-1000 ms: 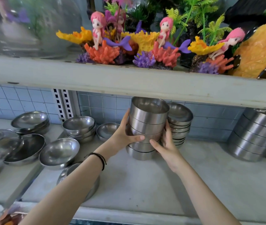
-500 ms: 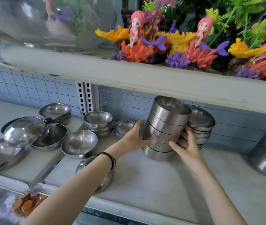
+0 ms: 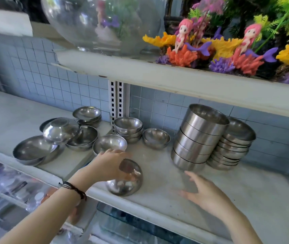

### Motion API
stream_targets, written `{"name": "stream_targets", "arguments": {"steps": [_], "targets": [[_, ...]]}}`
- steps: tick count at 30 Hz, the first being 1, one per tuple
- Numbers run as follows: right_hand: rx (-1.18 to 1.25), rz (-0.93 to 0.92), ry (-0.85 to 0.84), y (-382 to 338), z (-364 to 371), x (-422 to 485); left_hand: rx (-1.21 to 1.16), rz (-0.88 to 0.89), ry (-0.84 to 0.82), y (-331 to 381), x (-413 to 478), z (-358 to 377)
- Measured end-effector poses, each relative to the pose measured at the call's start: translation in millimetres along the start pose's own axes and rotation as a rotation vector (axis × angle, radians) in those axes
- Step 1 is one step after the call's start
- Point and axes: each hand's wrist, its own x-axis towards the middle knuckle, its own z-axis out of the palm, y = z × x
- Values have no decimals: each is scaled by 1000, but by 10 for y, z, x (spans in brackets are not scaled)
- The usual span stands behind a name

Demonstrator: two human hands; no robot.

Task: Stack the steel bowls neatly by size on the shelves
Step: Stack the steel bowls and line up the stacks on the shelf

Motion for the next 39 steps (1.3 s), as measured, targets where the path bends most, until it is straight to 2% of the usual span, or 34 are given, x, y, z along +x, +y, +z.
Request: {"name": "stream_targets", "arguments": {"steps": [4, 13, 16, 19, 24, 27, 32, 39], "targets": [[-76, -15, -95, -313, 39, -128, 75, 33, 11, -179, -228, 30], [-68, -44, -9, -1132, 409, -321, 116, 115, -2, -701, -665, -90], [16, -74, 28, -1366, 562, -288, 43, 138, 16, -818, -685, -40], [79, -107, 71, -1503, 679, -182, -146, 167, 55, -831, -636, 73], [186, -165, 214, -1503, 834, 62, -463, 213, 114, -736, -493, 321], [286, -197, 268, -1401, 881, 173, -573, 229, 145, -692, -381, 436], [396, -231, 227, -1181, 971, 333, -565, 182, 145, -702, -195, 619], [415, -246, 204, -1034, 1071, 486, -557, 220, 257, -703, -159, 730]]}}
